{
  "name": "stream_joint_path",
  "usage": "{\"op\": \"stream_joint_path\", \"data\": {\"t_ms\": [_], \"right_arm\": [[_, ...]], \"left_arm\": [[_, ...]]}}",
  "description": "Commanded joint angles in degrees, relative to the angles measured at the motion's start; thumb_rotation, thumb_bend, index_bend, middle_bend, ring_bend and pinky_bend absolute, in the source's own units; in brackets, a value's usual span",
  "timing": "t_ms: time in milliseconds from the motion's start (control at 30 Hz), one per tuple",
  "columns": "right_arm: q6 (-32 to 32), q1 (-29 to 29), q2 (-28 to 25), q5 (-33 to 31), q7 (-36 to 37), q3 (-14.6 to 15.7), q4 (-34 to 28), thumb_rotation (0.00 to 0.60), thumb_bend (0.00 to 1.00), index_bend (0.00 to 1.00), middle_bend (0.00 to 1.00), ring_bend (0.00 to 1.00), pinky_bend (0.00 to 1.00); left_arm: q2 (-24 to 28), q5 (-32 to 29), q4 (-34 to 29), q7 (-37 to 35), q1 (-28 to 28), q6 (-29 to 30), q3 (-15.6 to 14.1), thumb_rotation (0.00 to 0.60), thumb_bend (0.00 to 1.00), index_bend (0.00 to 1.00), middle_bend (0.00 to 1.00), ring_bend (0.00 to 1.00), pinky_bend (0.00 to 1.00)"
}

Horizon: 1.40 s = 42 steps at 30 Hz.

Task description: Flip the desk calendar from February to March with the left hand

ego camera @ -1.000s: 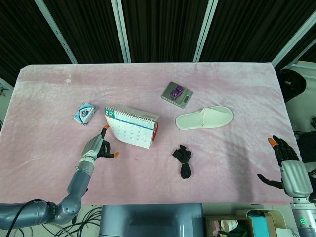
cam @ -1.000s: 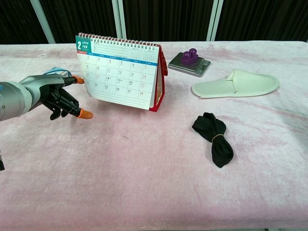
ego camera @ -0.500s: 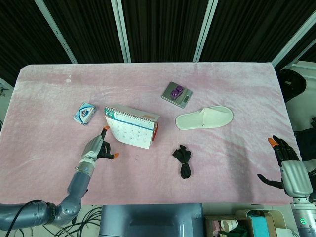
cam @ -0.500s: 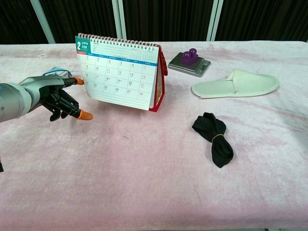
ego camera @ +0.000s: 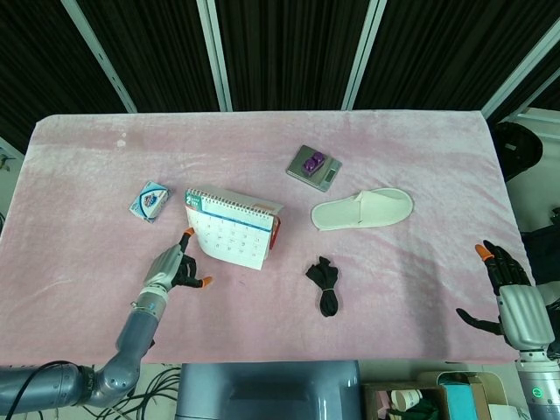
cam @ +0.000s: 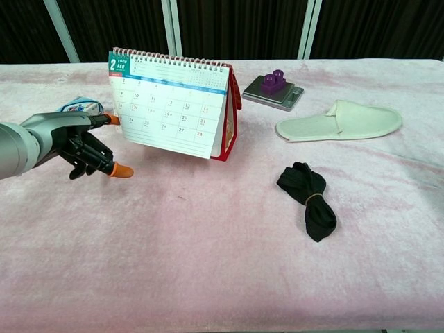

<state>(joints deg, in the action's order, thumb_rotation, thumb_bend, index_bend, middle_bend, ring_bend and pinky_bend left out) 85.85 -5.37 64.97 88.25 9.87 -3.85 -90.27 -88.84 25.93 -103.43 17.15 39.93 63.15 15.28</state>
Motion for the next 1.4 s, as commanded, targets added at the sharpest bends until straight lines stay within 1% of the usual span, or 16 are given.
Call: {"op": "stream_joint_path", "data": {"t_ms": [33,333,400,467,567,600,733,800,900,1000,1067,1167,1233,1367,1400], "right_arm": [[0.01,0.0,0.02,0.03,-0.02,0.0,-0.01,0.6,0.01,0.0,0.0,0.0,0.1],[0.02,0.03,-0.01,0.05,0.06,0.04,-0.07,0.6,0.01,0.0,0.0,0.0,0.1],[0.01,0.03,-0.01,0.02,0.07,0.03,-0.05,0.6,0.01,0.0,0.0,0.0,0.1],[-0.02,0.02,-0.02,-0.02,0.12,0.01,-0.05,0.6,0.01,0.0,0.0,0.0,0.1],[-0.08,0.01,-0.03,-0.06,0.16,0.02,-0.06,0.6,0.01,0.0,0.0,0.0,0.1],[-0.09,0.01,-0.04,-0.06,0.16,0.02,-0.06,0.6,0.01,0.0,0.0,0.0,0.1],[-0.06,0.02,-0.05,0.03,0.14,0.07,-0.11,0.6,0.01,0.0,0.0,0.0,0.1],[0.0,0.04,-0.05,0.04,0.17,0.05,-0.12,0.6,0.01,0.0,0.0,0.0,0.1],[0.01,0.06,-0.06,0.02,0.22,0.05,-0.12,0.6,0.01,0.0,0.0,0.0,0.1],[-0.06,0.05,-0.08,-0.08,0.31,0.02,-0.11,0.6,0.01,0.0,0.0,0.0,0.1],[-0.09,0.03,-0.06,-0.12,0.34,-0.01,-0.11,0.6,0.01,0.0,0.0,0.0,0.1],[-0.14,0.01,-0.04,-0.19,0.37,-0.04,-0.13,0.6,0.01,0.0,0.0,0.0,0.1],[-0.14,0.02,-0.05,-0.23,0.41,-0.06,-0.13,0.6,0.02,0.0,0.0,0.0,0.1],[-0.12,0.03,-0.02,-0.42,0.68,-0.18,-0.19,0.6,0.02,0.0,0.0,0.0,0.1],[-0.17,0.03,-0.03,-0.49,0.79,-0.19,-0.19,0.6,0.02,0.0,0.0,0.0,0.1]], "left_arm": [[0.47,1.17,-1.15,0.09,-0.02,0.24,-0.03,0.6,0.21,0.0,0.76,0.71,0.79],[1.33,4.29,-4.52,1.15,0.45,1.3,-0.11,0.6,0.21,0.0,0.76,0.71,0.79],[1.54,5.62,-5.37,1.7,0.62,1.74,-0.28,0.6,0.21,0.0,0.76,0.71,0.79],[1.78,8.52,-6.67,2.25,0.54,2.85,-0.77,0.6,0.22,0.0,0.76,0.7,0.79],[1.76,13.64,-7.83,2.66,0.33,4.79,-1.27,0.6,0.23,0.01,0.73,0.67,0.77],[1.66,16.41,-8.08,3.11,0.19,5.94,-1.77,0.6,0.23,0.02,0.71,0.64,0.75],[0.81,29.44,-7.77,5.71,-0.36,10.98,-4.65,0.6,0.23,0.14,0.67,0.58,0.7],[0.28,34.16,-7.08,6.47,-0.62,12.73,-5.64,0.6,0.23,0.17,0.66,0.57,0.68],[-0.12,39.4,-6.04,7.64,-0.57,14.41,-6.31,0.6,0.23,0.21,0.64,0.55,0.66],[-0.56,45.02,-3.81,9.5,-0.12,15.94,-6.37,0.6,0.22,0.22,0.61,0.52,0.61],[-0.66,46.34,-2.73,10.78,0.42,15.83,-5.92,0.6,0.22,0.22,0.59,0.49,0.58],[-0.18,46.06,-0.92,14.66,2.22,13.95,-4.33,0.6,0.19,0.2,0.53,0.43,0.51],[0.19,44.68,-0.12,17.46,3.54,12.36,-2.97,0.6,0.15,0.15,0.46,0.37,0.44],[0.96,40.34,0.42,22.37,5.99,9.27,-0.32,0.6,0.08,0.08,0.33,0.27,0.35],[1.34,38.21,0.94,24.56,7.01,7.99,0.58,0.6,0.05,0.05,0.29,0.22,0.31]]}}
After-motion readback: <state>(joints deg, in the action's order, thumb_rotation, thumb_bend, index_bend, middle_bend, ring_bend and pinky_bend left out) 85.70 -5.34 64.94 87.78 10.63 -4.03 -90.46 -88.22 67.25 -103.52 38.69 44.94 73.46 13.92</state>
